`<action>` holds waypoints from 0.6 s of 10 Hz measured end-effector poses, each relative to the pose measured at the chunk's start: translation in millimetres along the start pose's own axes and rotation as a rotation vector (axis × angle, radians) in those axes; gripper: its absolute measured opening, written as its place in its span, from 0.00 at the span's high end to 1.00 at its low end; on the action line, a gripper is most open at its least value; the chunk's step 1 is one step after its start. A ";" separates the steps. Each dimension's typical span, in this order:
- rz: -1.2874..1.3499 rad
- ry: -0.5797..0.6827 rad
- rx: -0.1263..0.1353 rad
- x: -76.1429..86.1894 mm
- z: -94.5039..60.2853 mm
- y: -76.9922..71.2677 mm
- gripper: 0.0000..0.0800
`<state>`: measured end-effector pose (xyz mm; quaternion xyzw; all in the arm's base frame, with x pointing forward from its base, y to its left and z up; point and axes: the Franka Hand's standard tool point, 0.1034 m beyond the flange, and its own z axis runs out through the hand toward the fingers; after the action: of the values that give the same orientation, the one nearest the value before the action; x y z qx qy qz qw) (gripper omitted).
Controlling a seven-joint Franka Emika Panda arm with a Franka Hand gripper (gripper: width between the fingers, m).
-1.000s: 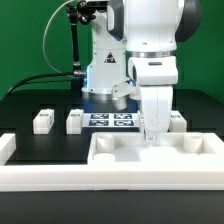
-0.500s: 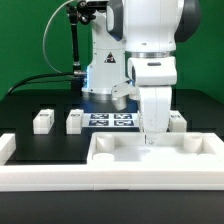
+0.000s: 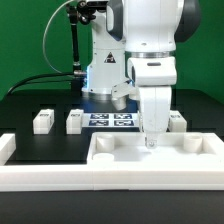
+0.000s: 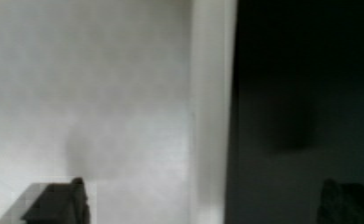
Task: Assemble desk
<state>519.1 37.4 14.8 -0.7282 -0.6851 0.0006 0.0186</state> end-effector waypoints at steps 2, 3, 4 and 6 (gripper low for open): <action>0.000 0.000 0.000 -0.1 0.0 0.0 0.19; 0.001 0.000 -0.001 0.1 -0.2 0.1 0.19; 0.068 -0.003 -0.015 4.6 -7.7 1.4 0.19; 0.170 -0.006 -0.043 16.4 -28.2 2.1 0.19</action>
Offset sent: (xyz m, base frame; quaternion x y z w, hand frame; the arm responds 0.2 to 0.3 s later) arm -0.0046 0.0015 0.0324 -0.0677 -0.0491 0.0703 0.9940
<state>522.9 52.9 43.3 -0.7840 -0.6207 -0.0100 0.0008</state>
